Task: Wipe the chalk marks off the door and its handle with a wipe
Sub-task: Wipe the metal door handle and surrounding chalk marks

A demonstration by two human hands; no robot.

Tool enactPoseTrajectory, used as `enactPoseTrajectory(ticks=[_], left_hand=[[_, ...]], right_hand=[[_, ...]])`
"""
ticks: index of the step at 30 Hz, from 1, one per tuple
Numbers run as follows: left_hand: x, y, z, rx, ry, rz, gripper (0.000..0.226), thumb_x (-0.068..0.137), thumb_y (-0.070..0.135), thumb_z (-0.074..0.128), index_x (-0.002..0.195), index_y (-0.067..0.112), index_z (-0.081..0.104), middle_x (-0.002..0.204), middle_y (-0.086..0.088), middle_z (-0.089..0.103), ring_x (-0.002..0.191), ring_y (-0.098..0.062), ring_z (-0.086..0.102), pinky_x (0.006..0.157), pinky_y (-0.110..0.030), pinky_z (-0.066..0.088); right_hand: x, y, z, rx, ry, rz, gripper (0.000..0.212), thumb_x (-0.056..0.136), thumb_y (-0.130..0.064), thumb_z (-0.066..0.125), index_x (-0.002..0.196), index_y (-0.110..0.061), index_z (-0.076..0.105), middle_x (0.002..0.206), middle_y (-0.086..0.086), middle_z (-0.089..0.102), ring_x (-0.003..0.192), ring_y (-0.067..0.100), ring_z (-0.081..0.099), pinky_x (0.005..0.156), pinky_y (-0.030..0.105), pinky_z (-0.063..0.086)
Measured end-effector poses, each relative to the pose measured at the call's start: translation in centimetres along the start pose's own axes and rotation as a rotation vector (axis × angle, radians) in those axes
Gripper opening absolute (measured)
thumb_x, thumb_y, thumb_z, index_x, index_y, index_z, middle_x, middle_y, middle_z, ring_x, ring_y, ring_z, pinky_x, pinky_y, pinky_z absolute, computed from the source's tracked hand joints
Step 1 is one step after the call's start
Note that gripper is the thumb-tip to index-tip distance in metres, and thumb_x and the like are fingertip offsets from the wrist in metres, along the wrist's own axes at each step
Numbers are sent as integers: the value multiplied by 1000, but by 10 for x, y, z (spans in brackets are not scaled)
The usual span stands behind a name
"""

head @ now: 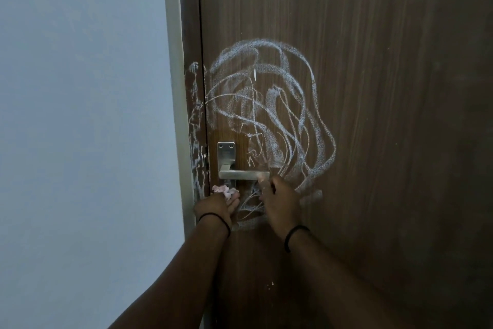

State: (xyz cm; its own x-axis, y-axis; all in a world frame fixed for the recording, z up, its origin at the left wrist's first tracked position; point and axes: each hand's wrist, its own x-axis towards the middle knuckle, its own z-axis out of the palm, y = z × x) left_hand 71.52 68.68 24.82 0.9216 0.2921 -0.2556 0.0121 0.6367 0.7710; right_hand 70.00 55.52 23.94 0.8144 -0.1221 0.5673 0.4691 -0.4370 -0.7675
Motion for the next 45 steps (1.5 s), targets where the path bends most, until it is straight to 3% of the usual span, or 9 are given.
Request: enactPoseTrajectory(ticks=[3, 6, 9, 12, 18, 29, 36, 41, 45], left_hand=[[-2, -9, -3, 0, -72, 5, 32, 103, -1, 37, 131, -7, 50, 130, -26, 59, 126, -36, 56, 92, -35, 53], [-6, -18, -9, 83, -56, 72, 19, 95, -6, 51, 86, 1, 67, 73, -15, 73, 74, -25, 75, 54, -30, 58], [-15, -15, -21, 190, -85, 100, 9, 87, -2, 65, 88, 3, 72, 65, -11, 71, 44, -14, 66, 40, -23, 51], [-17, -1, -32, 273, -132, 117, 11, 84, -3, 68, 93, 1, 72, 69, -10, 73, 52, -14, 69, 39, -21, 49], [-17, 9, -41, 442, 72, 367, 10, 85, 6, 68, 80, 13, 73, 76, -13, 74, 50, -14, 63, 52, -27, 52], [-21, 9, -52, 654, 140, 642, 18, 90, 8, 52, 97, 15, 68, 92, -12, 73, 88, -34, 70, 82, -50, 58], [-17, 4, -48, 695, 161, 670, 25, 90, 7, 50, 104, 16, 69, 100, -7, 73, 91, -26, 69, 84, -36, 57], [-14, 4, -43, 739, 187, 702, 26, 89, 8, 52, 104, 19, 71, 104, 0, 71, 78, -5, 57, 62, -9, 36], [-13, 7, -46, 734, 186, 714, 30, 90, 4, 51, 110, 15, 70, 110, -4, 71, 99, -18, 62, 78, -17, 41]], right_hand=[[-16, 9, 13, 15, -30, 34, 28, 103, -29, 46, 88, -14, 64, 77, 0, 66, 72, 17, 62, 68, 41, 53], [-21, 10, 24, -30, -106, -11, 23, 100, -15, 52, 114, -16, 70, 104, -3, 71, 93, 9, 64, 78, 19, 47], [-24, 7, 30, 41, -131, -64, 25, 97, -13, 58, 114, -21, 74, 99, -9, 73, 86, -8, 62, 75, 10, 46], [-21, 3, 35, 59, -78, -48, 15, 92, -14, 66, 98, -21, 78, 88, -6, 76, 79, 0, 65, 75, 28, 55], [-11, -22, 54, 231, 153, 79, 34, 86, -22, 74, 57, -36, 65, 60, -19, 67, 59, -2, 63, 54, 14, 47], [-12, -20, 92, 153, 210, 189, 24, 85, -25, 75, 69, -11, 66, 67, 1, 66, 64, 17, 60, 60, 29, 45], [-14, -16, 76, 332, 302, 193, 16, 82, -24, 78, 73, -19, 66, 67, -10, 67, 59, -7, 60, 50, 6, 41], [-5, -25, 92, 289, 229, 243, 18, 82, -27, 79, 72, -17, 67, 66, -11, 65, 60, -2, 59, 53, 12, 41], [-17, -11, 86, 309, 305, 258, 14, 83, -21, 77, 74, -15, 68, 67, -7, 66, 64, 10, 62, 56, 22, 46]])
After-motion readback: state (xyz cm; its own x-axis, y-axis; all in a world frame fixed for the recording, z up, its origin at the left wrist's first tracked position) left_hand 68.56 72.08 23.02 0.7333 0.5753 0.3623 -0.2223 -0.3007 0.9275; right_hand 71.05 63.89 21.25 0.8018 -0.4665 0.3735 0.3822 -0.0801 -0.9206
